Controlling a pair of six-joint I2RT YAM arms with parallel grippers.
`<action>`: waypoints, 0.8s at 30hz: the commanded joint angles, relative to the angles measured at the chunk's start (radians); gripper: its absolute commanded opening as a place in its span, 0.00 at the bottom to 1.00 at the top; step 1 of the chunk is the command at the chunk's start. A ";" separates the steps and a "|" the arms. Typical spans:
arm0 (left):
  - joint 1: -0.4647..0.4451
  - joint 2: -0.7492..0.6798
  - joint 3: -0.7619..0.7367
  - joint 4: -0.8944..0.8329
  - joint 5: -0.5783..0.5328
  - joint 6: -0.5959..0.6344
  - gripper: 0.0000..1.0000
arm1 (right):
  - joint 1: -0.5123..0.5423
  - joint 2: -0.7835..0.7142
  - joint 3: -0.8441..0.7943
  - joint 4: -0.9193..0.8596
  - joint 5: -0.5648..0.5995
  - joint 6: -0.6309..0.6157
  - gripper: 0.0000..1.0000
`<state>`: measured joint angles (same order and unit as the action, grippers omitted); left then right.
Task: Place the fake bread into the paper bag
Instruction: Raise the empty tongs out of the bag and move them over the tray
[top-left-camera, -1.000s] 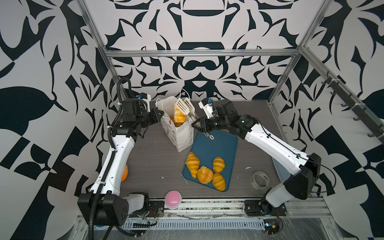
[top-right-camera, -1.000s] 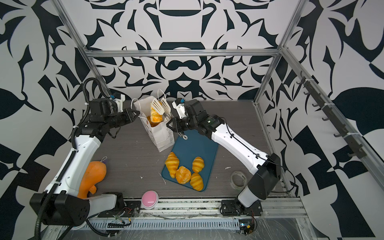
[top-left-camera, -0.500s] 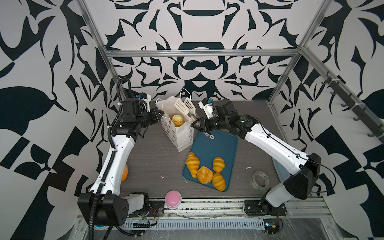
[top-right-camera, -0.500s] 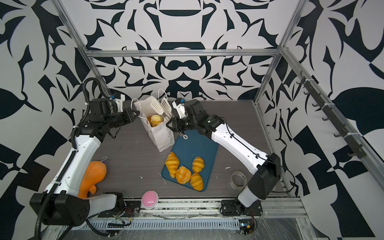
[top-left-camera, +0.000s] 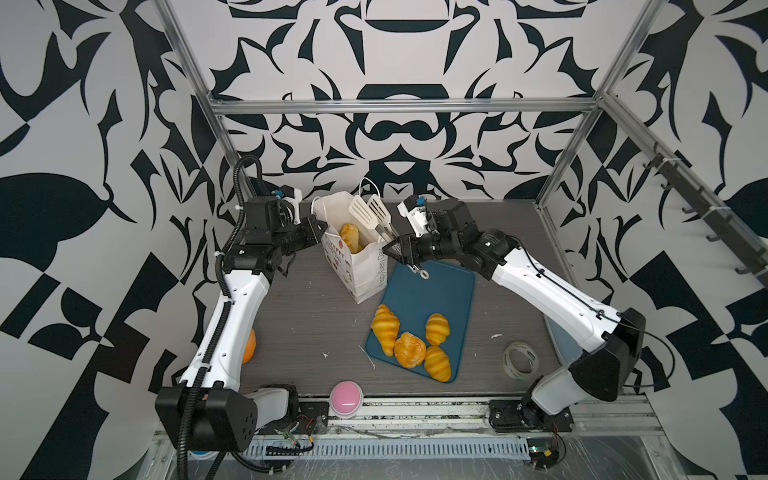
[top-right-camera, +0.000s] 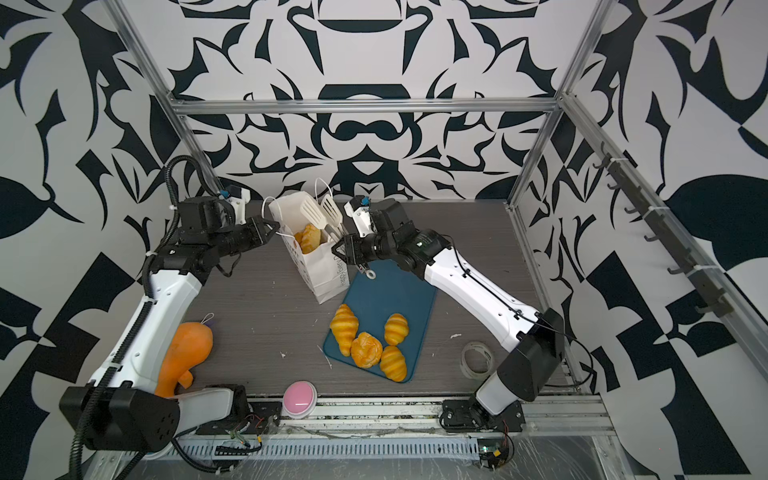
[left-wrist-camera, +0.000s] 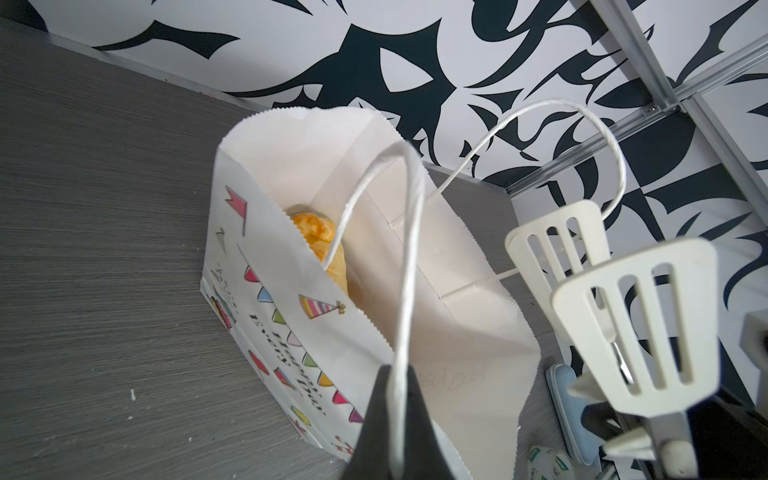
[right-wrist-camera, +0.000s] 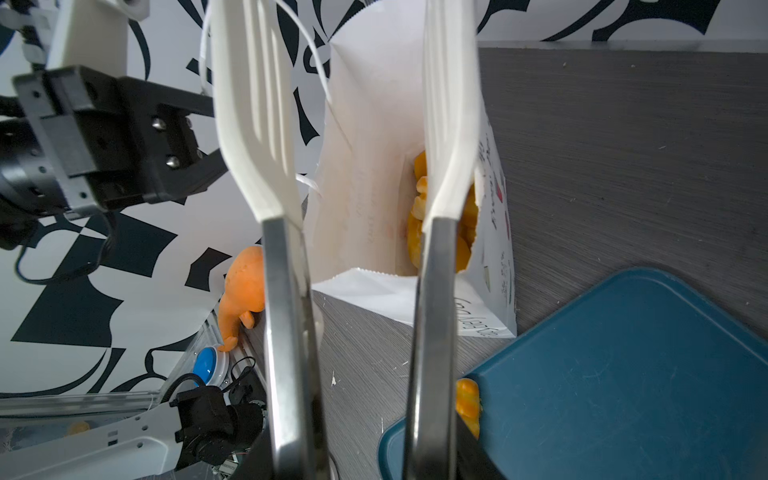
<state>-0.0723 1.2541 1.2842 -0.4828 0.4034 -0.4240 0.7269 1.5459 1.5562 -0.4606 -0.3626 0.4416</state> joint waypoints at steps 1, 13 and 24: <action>0.002 -0.005 -0.014 0.000 0.010 -0.009 0.00 | 0.023 -0.087 0.013 0.042 -0.022 -0.006 0.47; 0.002 -0.002 -0.014 0.003 0.014 -0.012 0.00 | 0.044 -0.203 -0.030 -0.035 0.045 -0.027 0.46; 0.002 -0.007 -0.012 0.004 0.015 -0.014 0.00 | 0.043 -0.347 -0.130 -0.169 0.155 -0.025 0.46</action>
<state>-0.0723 1.2541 1.2842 -0.4828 0.4080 -0.4297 0.7692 1.2583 1.4315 -0.6201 -0.2588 0.4335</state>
